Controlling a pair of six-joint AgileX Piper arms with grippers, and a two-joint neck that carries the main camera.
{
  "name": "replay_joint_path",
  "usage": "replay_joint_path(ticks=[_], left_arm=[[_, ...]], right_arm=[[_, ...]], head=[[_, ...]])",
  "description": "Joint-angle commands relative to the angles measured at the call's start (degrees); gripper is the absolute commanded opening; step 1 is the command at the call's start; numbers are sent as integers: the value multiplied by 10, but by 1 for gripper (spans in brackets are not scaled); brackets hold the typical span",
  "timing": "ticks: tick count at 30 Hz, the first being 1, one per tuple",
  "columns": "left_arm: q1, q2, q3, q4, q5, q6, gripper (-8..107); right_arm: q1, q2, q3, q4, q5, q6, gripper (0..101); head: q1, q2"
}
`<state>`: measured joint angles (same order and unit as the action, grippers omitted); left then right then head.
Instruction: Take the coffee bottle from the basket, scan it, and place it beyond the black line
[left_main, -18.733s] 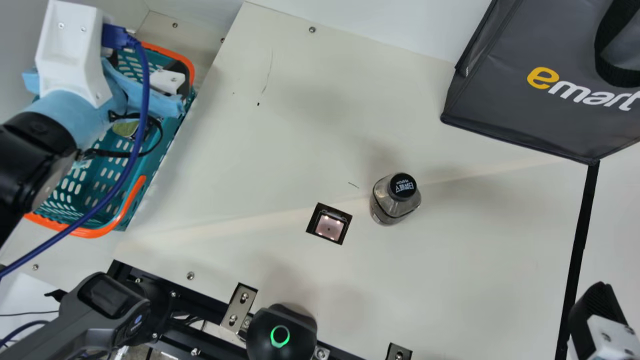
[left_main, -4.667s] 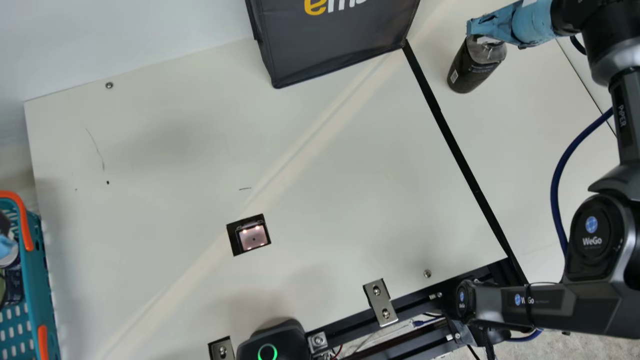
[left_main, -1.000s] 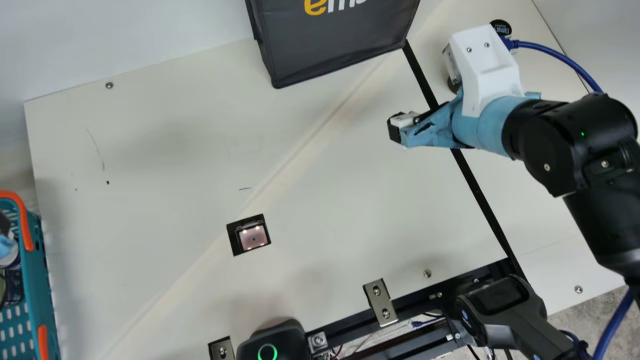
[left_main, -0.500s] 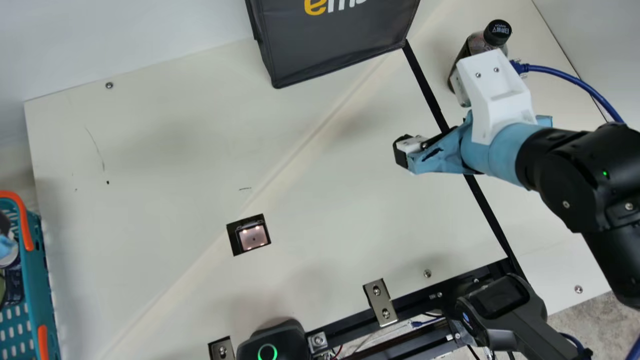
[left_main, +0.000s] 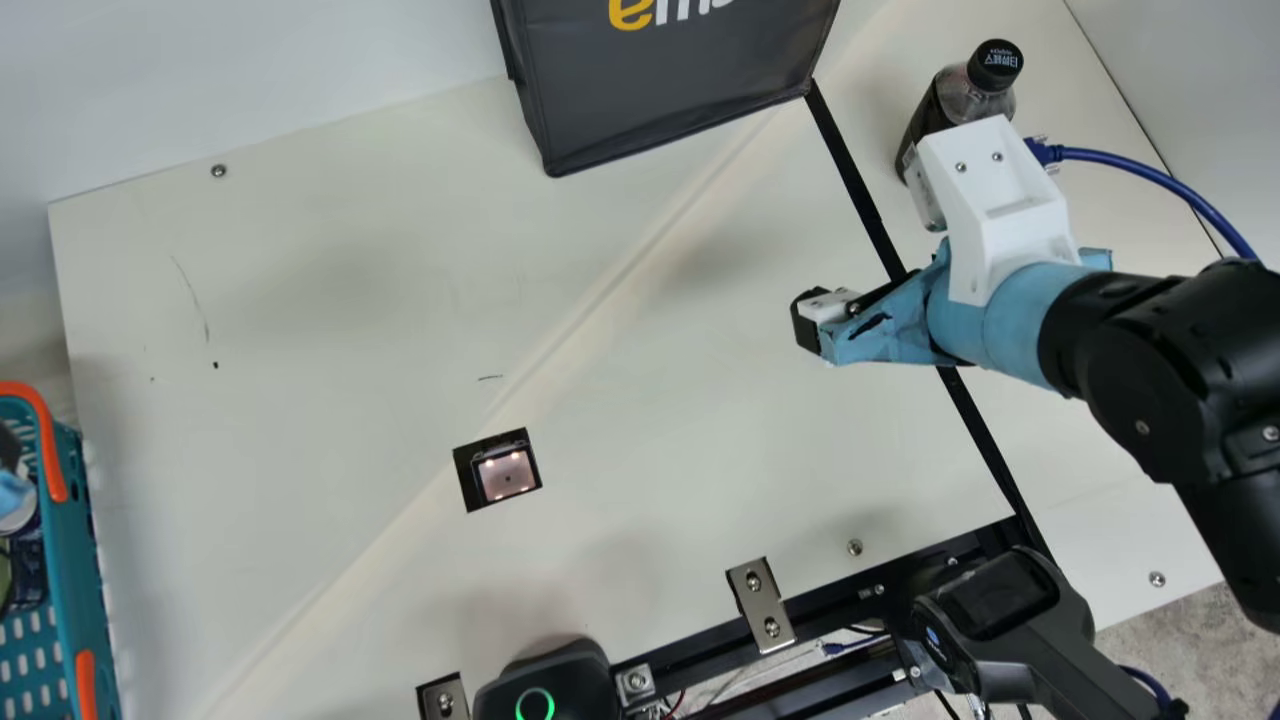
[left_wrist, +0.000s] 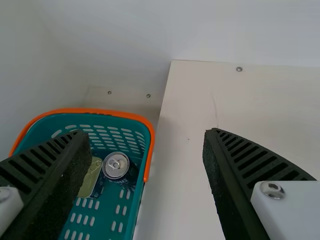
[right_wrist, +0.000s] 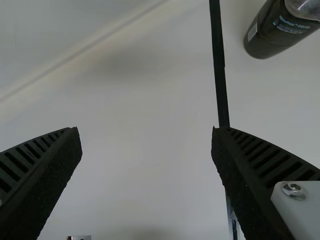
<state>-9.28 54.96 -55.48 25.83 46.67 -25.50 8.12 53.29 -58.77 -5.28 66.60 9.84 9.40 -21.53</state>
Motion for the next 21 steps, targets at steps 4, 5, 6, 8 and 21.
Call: replay_joint_path(ticks=[4, 5, 6, 8, 21], left_arm=[[11, 1, -5, -18, 7, 19, 90], [13, 1, -8, -22, 12, 21, 90], [15, 1, -10, -27, 17, 24, 90], [17, 0, -15, -38, 28, 29, 90], [27, -33, -18, -92, 100, 51, 90]], right_arm=[[0, 0, 0, 0, 0, 0, 91], [0, 0, 0, 0, 0, 0, 91], [0, 0, 0, 0, 0, 0, 91], [0, 0, 0, 0, 0, 0, 91], [0, 0, 0, 0, 0, 0, 91]], head=[[-15, 0], [-15, 0], [-15, 0], [-15, 0], [-15, 0]])
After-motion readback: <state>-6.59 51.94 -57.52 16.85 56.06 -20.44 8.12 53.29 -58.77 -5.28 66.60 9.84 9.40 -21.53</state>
